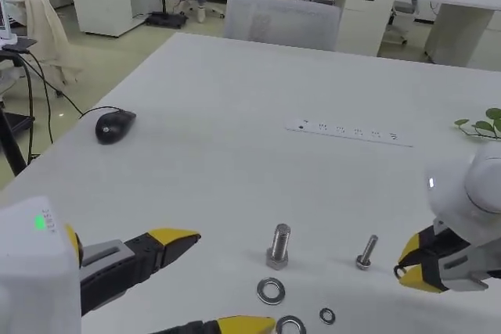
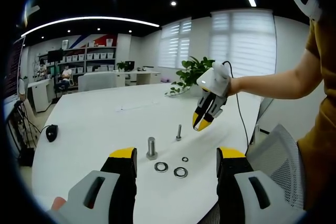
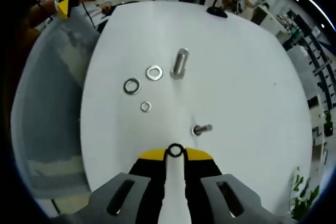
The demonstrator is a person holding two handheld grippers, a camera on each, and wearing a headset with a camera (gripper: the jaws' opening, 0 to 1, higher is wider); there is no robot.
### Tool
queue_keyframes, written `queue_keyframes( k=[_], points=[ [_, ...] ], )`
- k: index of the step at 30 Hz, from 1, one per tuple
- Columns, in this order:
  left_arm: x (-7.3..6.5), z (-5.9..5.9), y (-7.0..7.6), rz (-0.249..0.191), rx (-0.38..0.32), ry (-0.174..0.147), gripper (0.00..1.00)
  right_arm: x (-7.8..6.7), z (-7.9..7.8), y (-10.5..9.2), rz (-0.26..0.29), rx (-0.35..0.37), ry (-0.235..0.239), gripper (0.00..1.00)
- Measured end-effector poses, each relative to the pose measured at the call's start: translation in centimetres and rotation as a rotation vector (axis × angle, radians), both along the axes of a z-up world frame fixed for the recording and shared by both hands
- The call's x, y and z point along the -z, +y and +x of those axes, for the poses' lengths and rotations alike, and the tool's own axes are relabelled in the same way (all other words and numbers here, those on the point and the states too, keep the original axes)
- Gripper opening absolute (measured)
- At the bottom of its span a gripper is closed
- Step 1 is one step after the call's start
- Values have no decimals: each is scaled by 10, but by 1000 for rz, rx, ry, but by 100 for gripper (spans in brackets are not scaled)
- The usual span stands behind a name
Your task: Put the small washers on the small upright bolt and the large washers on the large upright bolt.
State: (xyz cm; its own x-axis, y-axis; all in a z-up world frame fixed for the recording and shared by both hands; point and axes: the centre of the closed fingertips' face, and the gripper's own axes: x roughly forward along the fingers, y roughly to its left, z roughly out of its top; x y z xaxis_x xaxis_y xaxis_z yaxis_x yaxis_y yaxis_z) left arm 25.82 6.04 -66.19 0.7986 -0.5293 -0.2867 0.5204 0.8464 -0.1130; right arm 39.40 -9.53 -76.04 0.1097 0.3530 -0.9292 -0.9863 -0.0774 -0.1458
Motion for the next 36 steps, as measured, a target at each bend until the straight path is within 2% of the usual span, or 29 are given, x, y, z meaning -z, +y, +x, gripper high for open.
queue_keyframes(
  k=[8,14,26,36],
  points=[
    [3,2,1,-5,-6,10,60,-11,22,13,8,-5,-41,12],
    [6,3,4,-9,-18,19,60,-11,34,22,11,-20,-59,13],
    [8,6,8,-12,-39,26,61,-2,35,27,-12,-44,-32,13],
    [11,6,10,-11,-48,33,61,6,37,27,-22,-53,-29,13]
  ],
)
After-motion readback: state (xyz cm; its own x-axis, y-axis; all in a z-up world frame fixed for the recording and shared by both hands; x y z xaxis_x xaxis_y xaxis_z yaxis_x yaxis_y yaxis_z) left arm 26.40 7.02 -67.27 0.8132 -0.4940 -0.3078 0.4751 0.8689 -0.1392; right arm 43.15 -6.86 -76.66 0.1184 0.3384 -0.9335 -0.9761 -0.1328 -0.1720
